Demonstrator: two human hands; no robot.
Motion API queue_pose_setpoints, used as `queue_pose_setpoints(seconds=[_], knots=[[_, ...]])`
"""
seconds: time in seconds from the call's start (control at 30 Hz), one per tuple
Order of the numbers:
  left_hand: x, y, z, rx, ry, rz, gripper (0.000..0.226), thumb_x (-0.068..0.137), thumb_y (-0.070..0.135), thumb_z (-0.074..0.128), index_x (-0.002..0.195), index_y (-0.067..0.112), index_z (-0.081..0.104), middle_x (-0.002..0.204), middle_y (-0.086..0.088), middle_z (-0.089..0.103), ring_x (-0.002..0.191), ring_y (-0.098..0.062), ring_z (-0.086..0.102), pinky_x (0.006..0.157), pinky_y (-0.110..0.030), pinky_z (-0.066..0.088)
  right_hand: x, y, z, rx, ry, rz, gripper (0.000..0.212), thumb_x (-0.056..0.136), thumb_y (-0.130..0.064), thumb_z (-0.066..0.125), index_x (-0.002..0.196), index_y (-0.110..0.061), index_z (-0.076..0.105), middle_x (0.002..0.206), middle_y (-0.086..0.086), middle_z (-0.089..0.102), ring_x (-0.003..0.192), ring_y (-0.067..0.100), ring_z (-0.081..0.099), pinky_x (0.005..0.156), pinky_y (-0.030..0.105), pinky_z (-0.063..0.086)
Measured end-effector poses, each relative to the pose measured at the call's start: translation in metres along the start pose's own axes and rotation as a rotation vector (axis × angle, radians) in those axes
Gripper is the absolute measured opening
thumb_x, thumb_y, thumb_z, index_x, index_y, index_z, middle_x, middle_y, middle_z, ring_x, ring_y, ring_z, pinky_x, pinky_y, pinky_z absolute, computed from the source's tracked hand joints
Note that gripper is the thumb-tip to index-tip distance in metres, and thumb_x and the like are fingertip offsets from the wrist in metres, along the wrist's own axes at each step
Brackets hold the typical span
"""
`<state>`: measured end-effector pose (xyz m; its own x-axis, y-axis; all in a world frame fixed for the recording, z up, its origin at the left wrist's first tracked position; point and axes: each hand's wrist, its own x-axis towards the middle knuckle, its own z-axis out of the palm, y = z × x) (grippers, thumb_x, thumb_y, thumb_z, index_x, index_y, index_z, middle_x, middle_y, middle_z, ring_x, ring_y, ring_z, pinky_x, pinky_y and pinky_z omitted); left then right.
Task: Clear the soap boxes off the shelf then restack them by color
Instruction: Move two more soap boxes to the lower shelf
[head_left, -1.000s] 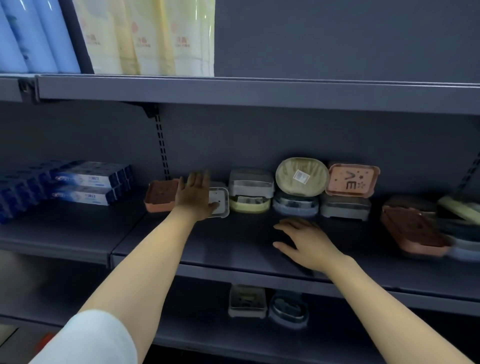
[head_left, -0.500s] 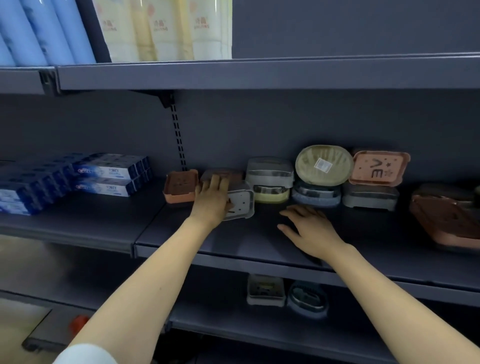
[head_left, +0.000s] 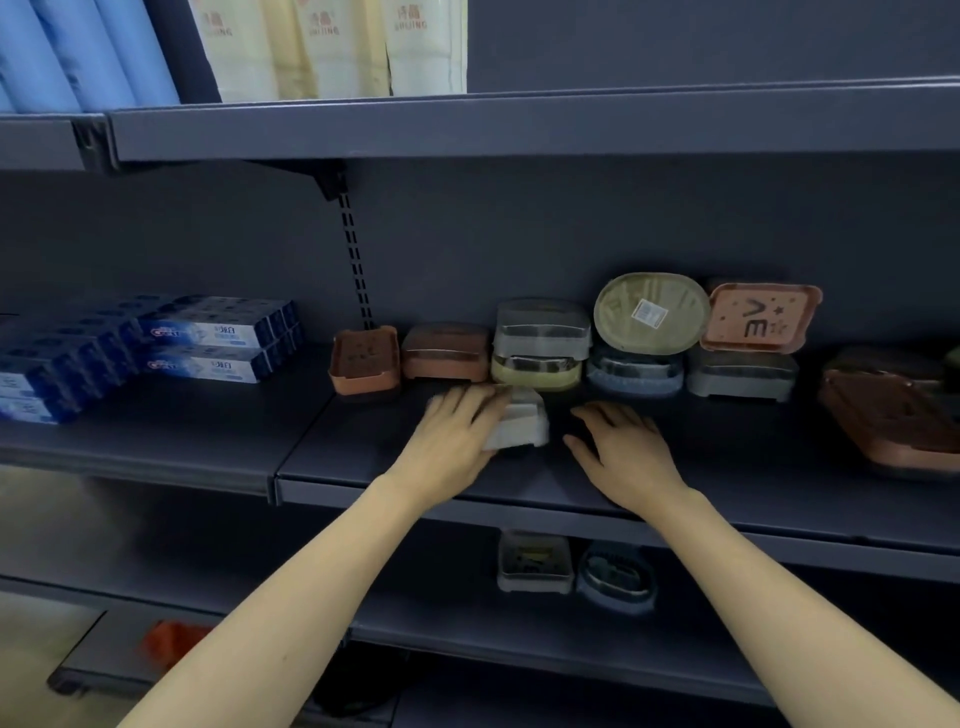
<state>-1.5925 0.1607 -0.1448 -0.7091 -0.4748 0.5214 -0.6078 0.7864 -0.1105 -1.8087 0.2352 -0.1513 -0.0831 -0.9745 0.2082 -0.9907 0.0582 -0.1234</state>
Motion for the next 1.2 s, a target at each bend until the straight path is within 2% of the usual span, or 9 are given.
queue_pose_setpoints(seconds=[0.07, 0.17, 0.3, 0.43, 0.63, 0.8, 0.87, 1.0, 1.2], knots=[[-0.006, 0.003, 0.002, -0.026, -0.068, -0.021, 0.073, 0.061, 0.02, 0.085, 0.125, 0.002, 0.055, 0.118, -0.014, 0.059, 0.105, -0.025, 0.042, 0.08, -0.039, 0.049, -0.001, 0.002, 0.0, 0.005, 0.0, 0.007, 0.048, 0.098, -0.044, 0.036, 0.141, -0.023, 0.037, 0.145, -0.001, 0.039, 0.131, 0.022, 0.035, 0.103, 0.035, 0.03], [-0.009, 0.002, 0.002, -0.094, -0.18, -0.05, 0.069, 0.068, 0.021, 0.081, 0.128, 0.002, 0.054, 0.129, -0.015, 0.055, 0.118, -0.032, 0.048, 0.091, -0.044, 0.045, -0.003, 0.003, 0.0, 0.013, -0.003, 0.003, 0.048, 0.098, -0.043, 0.037, 0.141, -0.022, 0.037, 0.145, 0.0, 0.039, 0.131, 0.022, 0.035, 0.103, 0.036, 0.031], [-0.012, 0.003, 0.002, -0.184, -0.177, -0.081, 0.05, 0.089, 0.021, 0.062, 0.136, 0.009, 0.048, 0.142, -0.012, 0.045, 0.132, -0.032, 0.039, 0.106, -0.041, 0.029, -0.006, 0.002, -0.001, 0.031, -0.009, -0.008, 0.048, 0.098, -0.042, 0.038, 0.141, -0.022, 0.038, 0.145, 0.0, 0.04, 0.132, 0.023, 0.035, 0.103, 0.037, 0.031], [-0.007, 0.001, 0.001, -0.193, -0.159, -0.094, 0.045, 0.091, 0.028, 0.055, 0.133, 0.01, 0.052, 0.139, -0.009, 0.049, 0.129, -0.031, 0.044, 0.104, -0.041, 0.032, -0.005, 0.003, -0.003, 0.027, -0.013, -0.028, 0.047, 0.098, -0.042, 0.038, 0.141, -0.022, 0.038, 0.145, 0.0, 0.039, 0.131, 0.023, 0.035, 0.104, 0.036, 0.031], [0.025, 0.002, 0.002, -0.111, -0.247, -0.243, 0.075, 0.088, 0.06, 0.045, 0.146, 0.016, 0.026, 0.15, -0.002, 0.032, 0.136, -0.023, 0.03, 0.109, -0.035, 0.026, 0.023, 0.008, -0.02, -0.012, -0.021, -0.105, 0.048, 0.098, -0.038, 0.039, 0.142, -0.02, 0.035, 0.148, 0.003, 0.034, 0.135, 0.025, 0.031, 0.108, 0.036, 0.026], [0.029, 0.001, 0.005, -0.168, -0.377, -0.318, 0.084, 0.082, 0.073, 0.038, 0.144, 0.017, 0.028, 0.148, -0.003, 0.034, 0.134, -0.022, 0.031, 0.111, -0.034, 0.023, 0.064, 0.009, -0.035, -0.037, 0.019, -0.187, 0.052, 0.093, -0.037, 0.05, 0.14, -0.02, 0.036, 0.145, 0.003, 0.035, 0.134, 0.023, 0.029, 0.106, 0.035, 0.025], [0.027, -0.002, 0.003, -0.173, -0.401, -0.309, 0.087, 0.082, 0.073, 0.034, 0.147, 0.017, 0.023, 0.153, -0.002, 0.025, 0.139, -0.021, 0.023, 0.113, -0.032, 0.016, 0.081, 0.008, -0.038, -0.088, 0.025, -0.224, 0.059, 0.091, -0.037, 0.054, 0.143, -0.019, 0.032, 0.149, 0.004, 0.029, 0.136, 0.024, 0.026, 0.107, 0.035, 0.024], [0.027, -0.009, 0.002, -0.177, -0.434, -0.288, 0.088, 0.086, 0.065, 0.044, 0.15, 0.015, 0.011, 0.158, -0.002, 0.012, 0.143, -0.019, 0.011, 0.115, -0.03, 0.007, 0.113, 0.005, -0.041, -0.163, 0.04, -0.264, 0.074, 0.087, -0.038, 0.06, 0.148, -0.02, 0.022, 0.156, 0.007, 0.013, 0.141, 0.027, 0.015, 0.112, 0.036, 0.017], [0.027, -0.011, 0.009, -0.117, -0.462, -0.278, 0.102, 0.078, 0.066, 0.057, 0.151, 0.015, 0.007, 0.159, -0.001, 0.004, 0.145, -0.019, 0.003, 0.116, -0.033, 0.001, 0.152, 0.003, -0.032, -0.277, 0.019, -0.276, 0.094, 0.082, -0.052, 0.063, 0.151, -0.02, 0.007, 0.157, 0.01, 0.008, 0.141, 0.03, 0.015, 0.115, 0.04, 0.013]])
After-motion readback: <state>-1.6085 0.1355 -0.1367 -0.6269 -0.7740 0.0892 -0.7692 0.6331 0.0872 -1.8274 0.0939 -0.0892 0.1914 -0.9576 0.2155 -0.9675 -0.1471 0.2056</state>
